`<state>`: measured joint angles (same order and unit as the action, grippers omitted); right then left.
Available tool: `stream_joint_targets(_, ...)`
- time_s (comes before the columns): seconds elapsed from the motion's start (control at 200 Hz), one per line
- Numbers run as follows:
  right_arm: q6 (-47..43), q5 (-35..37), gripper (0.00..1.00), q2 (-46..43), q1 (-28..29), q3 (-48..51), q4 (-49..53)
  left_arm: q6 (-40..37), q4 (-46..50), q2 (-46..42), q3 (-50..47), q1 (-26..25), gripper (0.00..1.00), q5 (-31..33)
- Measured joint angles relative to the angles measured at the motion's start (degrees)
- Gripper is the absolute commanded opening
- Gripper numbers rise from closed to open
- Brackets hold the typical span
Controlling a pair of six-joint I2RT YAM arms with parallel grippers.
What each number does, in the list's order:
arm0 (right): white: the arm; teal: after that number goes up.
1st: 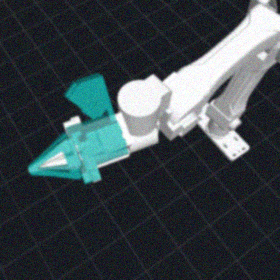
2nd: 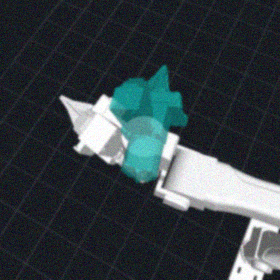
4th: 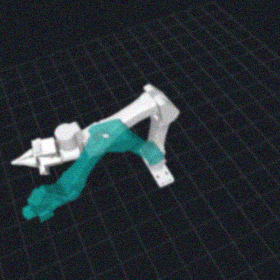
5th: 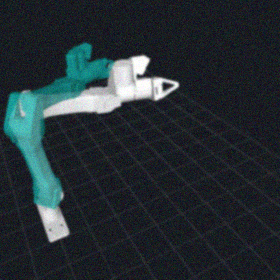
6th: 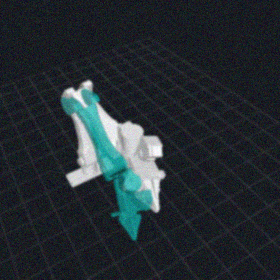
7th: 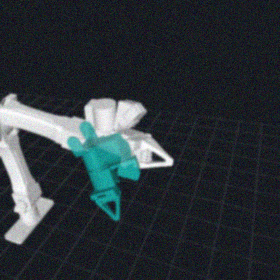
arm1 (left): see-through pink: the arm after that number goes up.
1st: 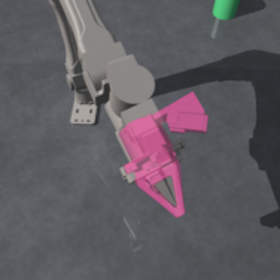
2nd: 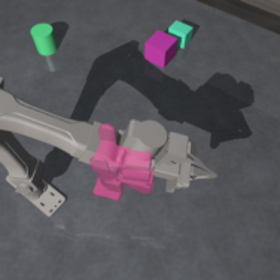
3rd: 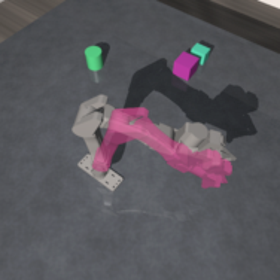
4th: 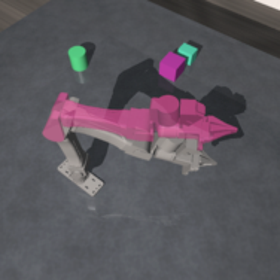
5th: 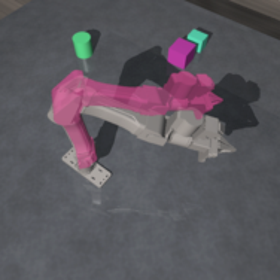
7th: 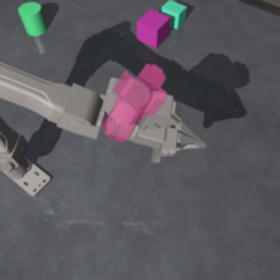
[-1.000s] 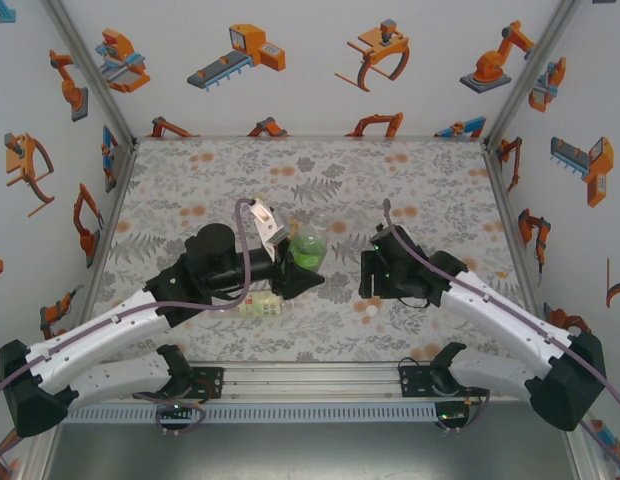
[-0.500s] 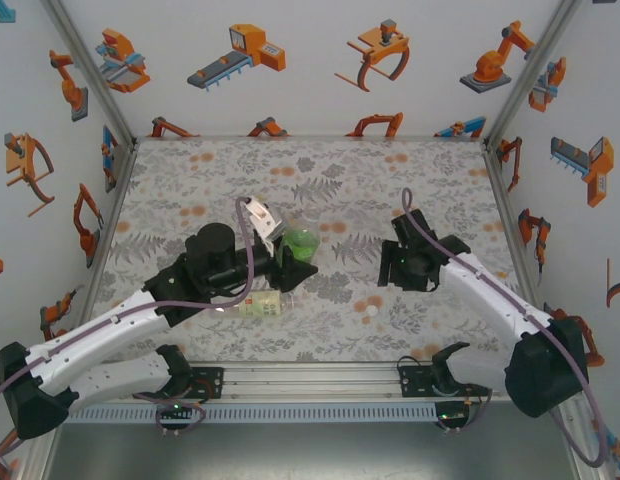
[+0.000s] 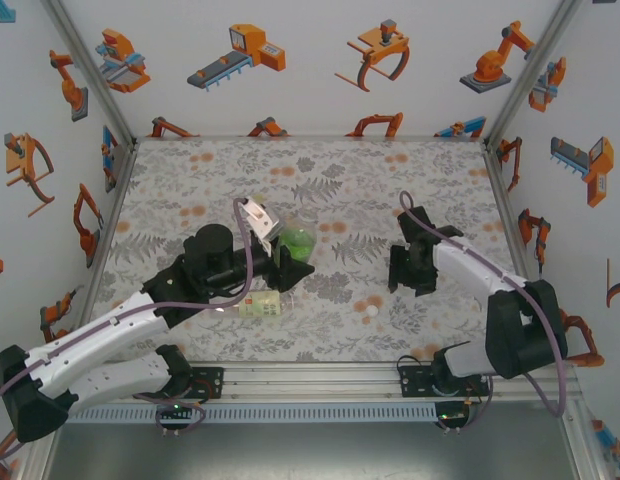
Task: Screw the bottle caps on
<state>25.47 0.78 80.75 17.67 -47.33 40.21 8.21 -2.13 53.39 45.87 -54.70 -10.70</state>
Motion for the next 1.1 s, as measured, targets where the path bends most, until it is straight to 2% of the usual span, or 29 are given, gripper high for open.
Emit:
stream_joint_targets(0.516, -1.77, 0.09, 0.48, 6.29, -1.60, -0.04, -5.29, 0.07, 0.00, -0.83, -0.70, 0.48, 0.00, 0.48)
stream_joint_targets(1.102, -1.55, -0.28, 0.35, 7.10, -1.51, -1.16, -5.95, 0.28, -0.07, -2.03, -1.66, 1.11, 0.00, 0.46)
